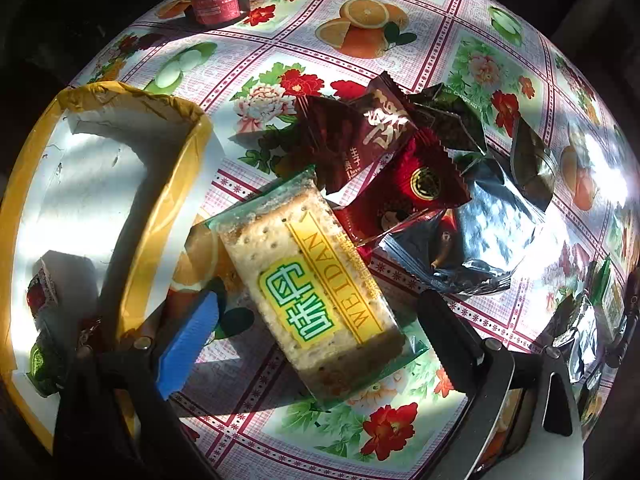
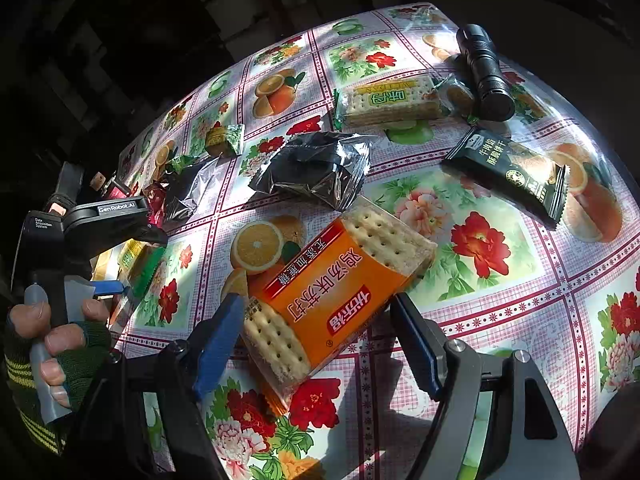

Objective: Organize snacks
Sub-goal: 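Grasp the WEIDAN cracker pack with the left tool while the right tool grasps the orange cracker pack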

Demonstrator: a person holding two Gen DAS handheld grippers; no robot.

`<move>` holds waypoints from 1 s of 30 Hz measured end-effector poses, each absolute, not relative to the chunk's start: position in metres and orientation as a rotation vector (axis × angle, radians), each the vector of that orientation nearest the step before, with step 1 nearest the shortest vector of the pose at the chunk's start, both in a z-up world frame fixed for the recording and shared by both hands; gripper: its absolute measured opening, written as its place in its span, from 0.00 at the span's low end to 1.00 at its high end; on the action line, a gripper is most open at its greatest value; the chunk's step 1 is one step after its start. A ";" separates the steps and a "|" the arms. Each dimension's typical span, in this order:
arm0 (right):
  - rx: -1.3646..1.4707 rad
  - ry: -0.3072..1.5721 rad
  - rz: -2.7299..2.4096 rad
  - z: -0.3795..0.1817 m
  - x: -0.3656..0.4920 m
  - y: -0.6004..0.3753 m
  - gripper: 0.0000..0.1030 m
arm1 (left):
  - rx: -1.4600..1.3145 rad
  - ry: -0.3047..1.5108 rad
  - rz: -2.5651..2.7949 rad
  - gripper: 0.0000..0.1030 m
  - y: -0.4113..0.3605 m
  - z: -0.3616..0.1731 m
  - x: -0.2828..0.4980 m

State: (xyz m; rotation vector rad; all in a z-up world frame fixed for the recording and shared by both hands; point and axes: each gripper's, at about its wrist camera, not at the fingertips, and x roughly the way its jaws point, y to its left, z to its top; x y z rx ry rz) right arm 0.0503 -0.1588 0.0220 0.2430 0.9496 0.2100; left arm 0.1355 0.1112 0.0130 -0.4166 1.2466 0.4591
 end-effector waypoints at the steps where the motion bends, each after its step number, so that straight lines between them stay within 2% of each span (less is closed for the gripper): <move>1: 0.203 0.942 0.193 0.021 0.052 -0.155 0.73 | -0.397 1.242 0.454 0.95 0.108 0.013 0.137; 4: 0.137 0.923 0.182 0.020 0.056 -0.147 0.76 | -0.356 1.204 0.422 0.92 0.104 0.015 0.138; 6: 0.090 0.900 0.193 0.021 0.055 -0.145 0.75 | -0.317 1.176 0.403 0.73 0.099 0.020 0.133; 7: 0.074 0.894 0.206 0.022 0.054 -0.144 0.74 | -0.304 1.171 0.388 0.69 0.094 0.024 0.131; 8: 0.069 0.892 0.217 0.023 0.052 -0.145 0.72 | -0.287 1.170 0.372 0.60 0.088 0.025 0.126; 9: 0.070 0.887 0.233 0.024 0.050 -0.147 0.63 | -0.270 1.167 0.362 0.54 0.085 0.027 0.122; 10: 0.059 0.880 0.248 0.026 0.048 -0.148 0.51 | -0.260 1.165 0.346 0.52 0.083 0.027 0.117; 11: 0.043 0.879 0.262 0.028 0.045 -0.148 0.43 | -0.251 1.164 0.331 0.50 0.082 0.028 0.112; 12: 0.042 0.888 0.265 0.029 0.043 -0.150 0.40 | -0.245 1.164 0.315 0.49 0.082 0.028 0.106; 14: 0.070 0.916 0.251 0.029 0.043 -0.154 0.40 | -0.230 1.167 0.280 0.48 0.082 0.028 0.092; 15: 0.098 0.940 0.234 0.028 0.045 -0.157 0.45 | -0.224 1.170 0.260 0.48 0.082 0.028 0.087; 16: 0.127 0.969 0.215 0.026 0.048 -0.159 0.60 | -0.224 1.176 0.242 0.48 0.083 0.028 0.082; 18: 0.197 0.991 0.197 0.021 0.052 -0.158 0.71 | -0.237 1.181 0.232 0.49 0.088 0.027 0.079; 23: 0.059 0.961 0.123 0.017 0.063 -0.123 0.73 | -0.284 1.196 0.291 0.63 0.106 0.022 0.094; 26: -0.097 0.911 0.104 0.012 0.060 -0.106 0.69 | -0.243 1.195 0.308 0.64 0.104 0.019 0.101; 27: -0.100 0.899 0.128 0.013 0.057 -0.106 0.58 | -0.229 1.188 0.307 0.64 0.104 0.018 0.101; 28: -0.109 0.895 0.141 0.014 0.054 -0.107 0.52 | -0.216 1.182 0.303 0.62 0.102 0.019 0.099; 29: -0.111 0.895 0.157 0.015 0.051 -0.109 0.52 | -0.206 1.173 0.297 0.51 0.100 0.020 0.097; 30: -0.091 0.896 0.186 0.015 0.047 -0.113 0.52 | -0.188 1.167 0.298 0.47 0.097 0.022 0.092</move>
